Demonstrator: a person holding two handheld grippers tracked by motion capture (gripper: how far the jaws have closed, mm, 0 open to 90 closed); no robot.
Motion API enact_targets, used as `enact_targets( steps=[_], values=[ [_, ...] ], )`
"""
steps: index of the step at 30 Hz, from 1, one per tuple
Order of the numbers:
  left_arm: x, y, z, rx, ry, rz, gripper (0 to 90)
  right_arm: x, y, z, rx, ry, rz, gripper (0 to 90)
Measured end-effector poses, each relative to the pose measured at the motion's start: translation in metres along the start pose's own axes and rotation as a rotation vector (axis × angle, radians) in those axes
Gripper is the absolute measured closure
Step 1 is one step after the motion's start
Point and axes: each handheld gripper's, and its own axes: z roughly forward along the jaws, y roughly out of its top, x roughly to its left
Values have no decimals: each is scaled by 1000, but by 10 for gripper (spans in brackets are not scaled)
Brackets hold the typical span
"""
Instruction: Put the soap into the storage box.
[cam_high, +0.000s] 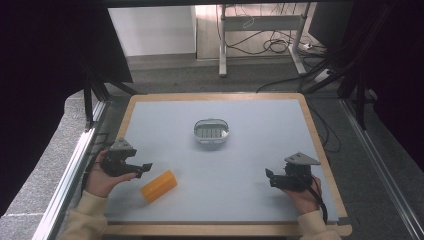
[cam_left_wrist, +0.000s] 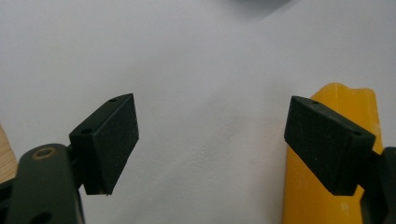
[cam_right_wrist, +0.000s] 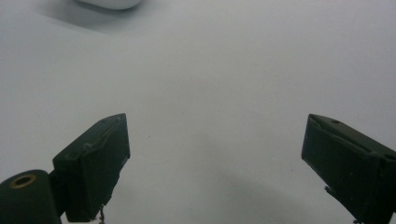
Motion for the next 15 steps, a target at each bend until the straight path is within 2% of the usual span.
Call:
enact_targets(
  steps=[1,2,3,8,15],
  values=[
    [0,0,0,1,1,-2,175,0,0,0,0,0,0,88],
    [0,-1,0,0,1,-3,182,-2,0,0,1,2,35,95],
    [0,-1,0,1,1,-3,183,-3,-1,0,5,2,45,99],
    [-3,0,-1,-2,-8,-3,198,-2,-3,-1,13,3,52,106],
    [-3,1,-4,-7,-14,-5,211,-3,-5,-2,13,-4,31,129]
  ],
)
